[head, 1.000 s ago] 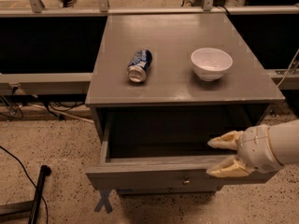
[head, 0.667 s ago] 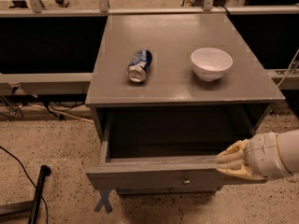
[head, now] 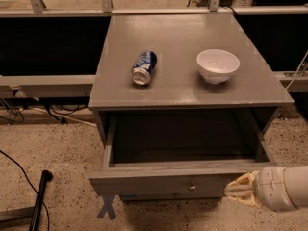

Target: Close top drawer

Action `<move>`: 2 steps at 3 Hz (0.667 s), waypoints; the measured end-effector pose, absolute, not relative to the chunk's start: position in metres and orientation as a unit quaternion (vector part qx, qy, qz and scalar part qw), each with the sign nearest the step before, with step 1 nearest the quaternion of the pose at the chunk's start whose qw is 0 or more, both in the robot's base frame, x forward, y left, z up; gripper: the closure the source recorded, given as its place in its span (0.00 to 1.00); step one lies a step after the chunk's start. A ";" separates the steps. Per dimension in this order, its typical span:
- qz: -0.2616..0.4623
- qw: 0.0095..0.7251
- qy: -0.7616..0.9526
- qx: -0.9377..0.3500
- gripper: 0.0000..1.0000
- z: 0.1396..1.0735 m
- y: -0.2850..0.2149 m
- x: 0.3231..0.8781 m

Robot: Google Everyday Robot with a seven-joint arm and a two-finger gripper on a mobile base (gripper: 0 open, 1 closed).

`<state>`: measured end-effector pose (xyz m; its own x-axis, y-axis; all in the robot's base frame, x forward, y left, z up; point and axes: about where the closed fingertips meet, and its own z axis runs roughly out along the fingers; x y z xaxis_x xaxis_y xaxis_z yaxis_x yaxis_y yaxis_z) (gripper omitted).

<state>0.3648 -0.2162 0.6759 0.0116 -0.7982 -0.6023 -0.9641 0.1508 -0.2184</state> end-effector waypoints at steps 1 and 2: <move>0.129 0.313 0.691 -0.639 1.00 0.673 -0.217 0.365; 0.135 0.307 0.692 -0.639 1.00 0.672 -0.213 0.364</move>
Offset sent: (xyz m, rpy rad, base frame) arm -0.0005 0.0056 -0.0055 -0.0047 0.0314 0.0023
